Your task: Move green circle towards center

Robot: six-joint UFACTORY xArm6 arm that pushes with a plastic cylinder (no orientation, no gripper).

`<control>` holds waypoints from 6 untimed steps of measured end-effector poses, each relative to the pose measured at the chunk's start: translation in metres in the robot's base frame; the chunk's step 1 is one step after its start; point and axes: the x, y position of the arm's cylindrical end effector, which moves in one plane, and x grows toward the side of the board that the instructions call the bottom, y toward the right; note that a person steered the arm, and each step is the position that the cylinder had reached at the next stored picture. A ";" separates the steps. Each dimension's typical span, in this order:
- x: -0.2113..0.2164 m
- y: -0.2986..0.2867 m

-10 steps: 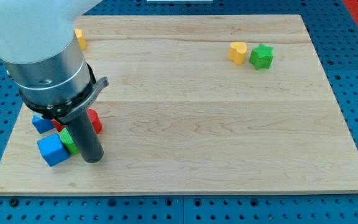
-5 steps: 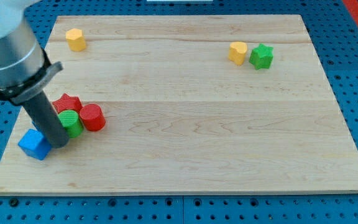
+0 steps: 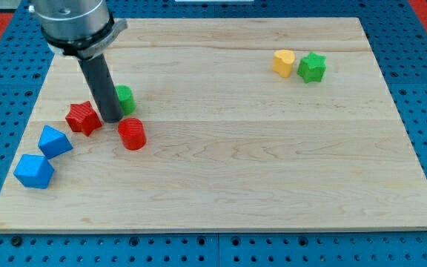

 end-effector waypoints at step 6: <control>-0.083 0.089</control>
